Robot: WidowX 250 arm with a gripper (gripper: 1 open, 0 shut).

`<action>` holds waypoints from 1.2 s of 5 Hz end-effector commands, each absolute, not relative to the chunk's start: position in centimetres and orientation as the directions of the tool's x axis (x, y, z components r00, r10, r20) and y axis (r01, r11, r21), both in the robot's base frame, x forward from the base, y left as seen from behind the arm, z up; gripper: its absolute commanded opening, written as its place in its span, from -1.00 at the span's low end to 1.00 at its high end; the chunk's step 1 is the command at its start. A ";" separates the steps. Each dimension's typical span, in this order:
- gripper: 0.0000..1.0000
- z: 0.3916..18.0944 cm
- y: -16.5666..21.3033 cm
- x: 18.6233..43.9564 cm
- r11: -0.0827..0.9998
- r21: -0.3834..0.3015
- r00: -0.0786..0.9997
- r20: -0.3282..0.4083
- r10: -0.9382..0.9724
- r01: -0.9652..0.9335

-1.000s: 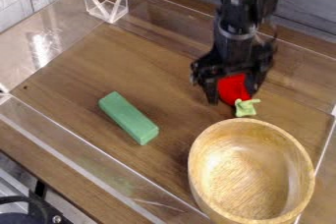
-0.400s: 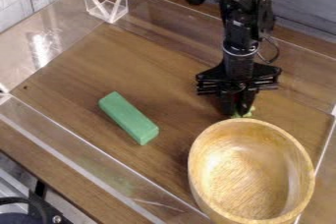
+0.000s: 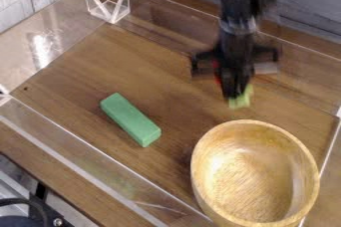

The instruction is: Move the red object to the left side of the table

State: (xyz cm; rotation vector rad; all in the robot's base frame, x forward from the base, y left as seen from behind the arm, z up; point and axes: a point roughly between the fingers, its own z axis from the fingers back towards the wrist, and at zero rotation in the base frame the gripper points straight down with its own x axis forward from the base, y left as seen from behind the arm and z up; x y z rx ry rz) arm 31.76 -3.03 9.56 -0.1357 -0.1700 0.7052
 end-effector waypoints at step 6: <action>-1.00 16.8 11.9 32.5 0.501 -0.255 0.459 0.208 0.864 -0.827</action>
